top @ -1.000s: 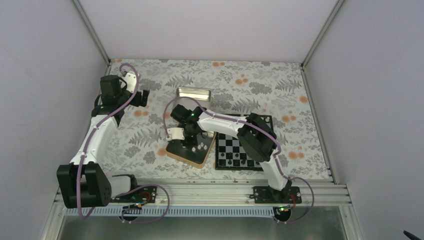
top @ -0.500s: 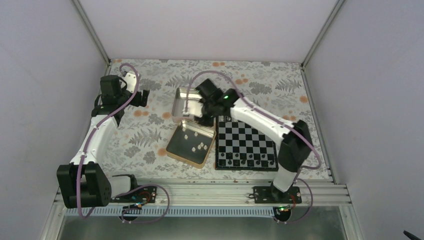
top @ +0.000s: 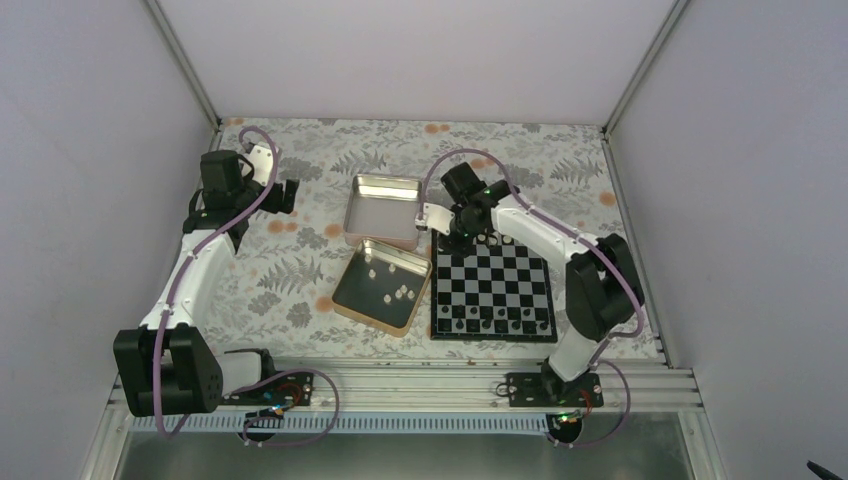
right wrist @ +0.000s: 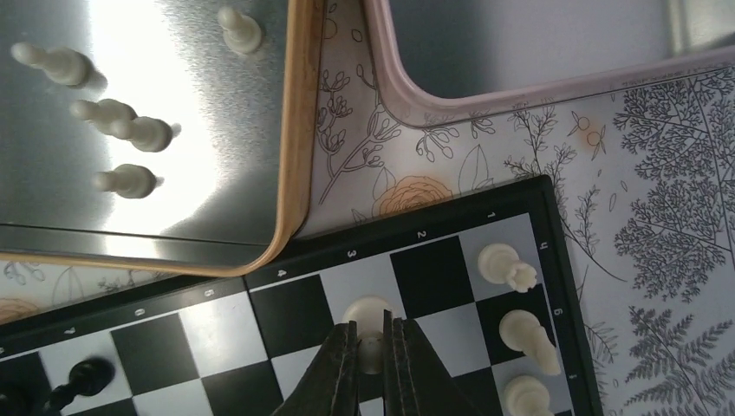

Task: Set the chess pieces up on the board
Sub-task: Place the chess piece on the chessboard.

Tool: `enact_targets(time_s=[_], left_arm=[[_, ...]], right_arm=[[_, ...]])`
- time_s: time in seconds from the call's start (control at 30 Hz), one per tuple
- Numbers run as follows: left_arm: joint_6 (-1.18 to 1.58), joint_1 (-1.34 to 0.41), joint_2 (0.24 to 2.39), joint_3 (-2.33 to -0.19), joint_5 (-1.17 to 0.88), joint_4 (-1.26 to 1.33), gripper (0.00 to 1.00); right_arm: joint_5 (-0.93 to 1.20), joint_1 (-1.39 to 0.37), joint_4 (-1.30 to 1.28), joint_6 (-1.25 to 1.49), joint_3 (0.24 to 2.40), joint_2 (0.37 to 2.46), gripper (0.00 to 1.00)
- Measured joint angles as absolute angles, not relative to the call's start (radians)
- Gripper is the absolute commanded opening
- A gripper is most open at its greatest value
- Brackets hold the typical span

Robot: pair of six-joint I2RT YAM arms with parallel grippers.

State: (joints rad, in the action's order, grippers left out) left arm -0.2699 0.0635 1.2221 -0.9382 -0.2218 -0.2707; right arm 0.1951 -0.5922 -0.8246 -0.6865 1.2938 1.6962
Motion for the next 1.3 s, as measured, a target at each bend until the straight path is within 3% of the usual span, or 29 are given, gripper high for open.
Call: enact_targets(time_s=[0.43, 1.03, 1.23, 1.3], left_arm=[[-0.270, 0.064, 1.222, -0.938, -0.222, -0.271, 1.00], [-0.270, 0.064, 1.224, -0.938, -0.222, -0.271, 1.00], [-0.270, 0.064, 1.224, -0.938, -0.222, -0.271, 1.00], [-0.270, 0.064, 1.224, -0.938, -0.222, -0.271, 1.00]], right_arm=[[0.196, -0.548, -0.756, -0.702, 1.291, 1.850, 0.06], [0.197, -0.521, -0.739, -0.709, 1.303, 1.872, 0.07], [0.198, -0.521, -0.737, -0.710, 1.308, 1.883, 0.15], [0.198, -0.521, -0.736, -0.710, 1.311, 1.885, 0.23]])
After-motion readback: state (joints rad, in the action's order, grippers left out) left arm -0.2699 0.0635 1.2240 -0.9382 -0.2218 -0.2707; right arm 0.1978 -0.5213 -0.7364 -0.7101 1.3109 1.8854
